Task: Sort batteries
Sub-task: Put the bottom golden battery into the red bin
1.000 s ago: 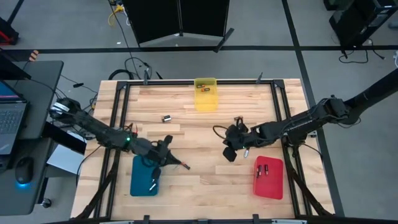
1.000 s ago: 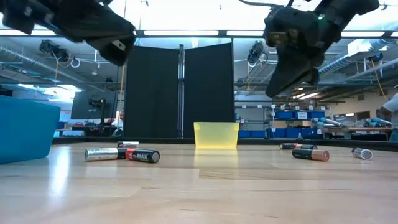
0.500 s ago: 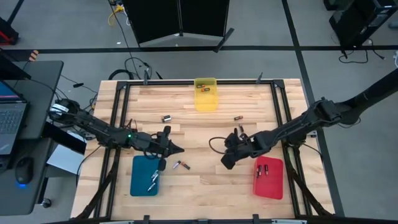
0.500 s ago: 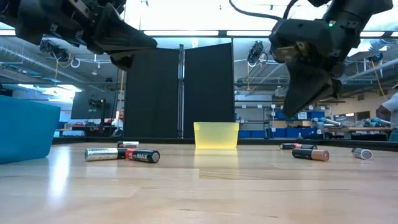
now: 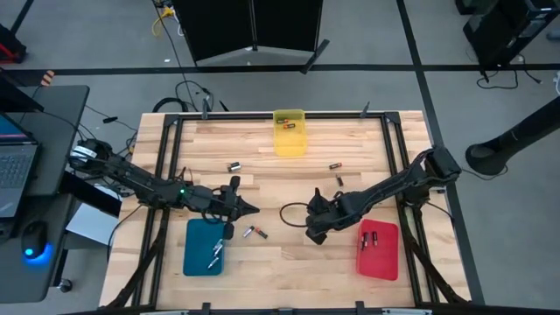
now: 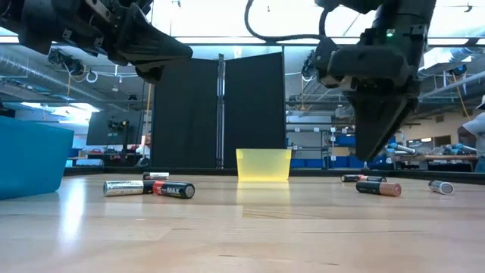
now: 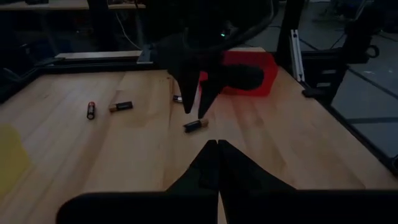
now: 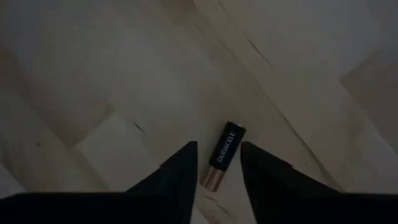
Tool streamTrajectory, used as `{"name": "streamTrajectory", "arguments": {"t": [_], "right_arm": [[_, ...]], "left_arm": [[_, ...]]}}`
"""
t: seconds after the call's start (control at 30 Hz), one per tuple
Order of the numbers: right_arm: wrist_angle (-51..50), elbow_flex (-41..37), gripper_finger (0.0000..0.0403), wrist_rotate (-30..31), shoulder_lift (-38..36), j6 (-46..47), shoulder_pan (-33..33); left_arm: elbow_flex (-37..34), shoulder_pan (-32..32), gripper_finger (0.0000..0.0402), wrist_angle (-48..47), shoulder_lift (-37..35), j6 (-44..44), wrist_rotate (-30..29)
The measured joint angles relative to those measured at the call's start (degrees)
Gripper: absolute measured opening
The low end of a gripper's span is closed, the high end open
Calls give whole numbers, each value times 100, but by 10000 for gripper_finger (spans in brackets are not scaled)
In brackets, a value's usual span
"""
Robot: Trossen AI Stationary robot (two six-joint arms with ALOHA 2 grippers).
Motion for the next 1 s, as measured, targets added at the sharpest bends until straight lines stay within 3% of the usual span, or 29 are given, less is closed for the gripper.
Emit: {"name": "streamTrajectory", "arguments": {"t": [0.13, 0.27, 1.0], "right_arm": [[-44, 104, 164, -163, 207, 4, -79], [-109, 64, 166, -264, 285, 180, -188], [-25, 67, 111, -441, 713, 98, -286]], "left_arm": [[0, 0, 6, -4, -2, 67, -8], [0, 0, 6, -10, 1, 67, -8], [4, 0, 7, -41, -1, 71, -141]]}}
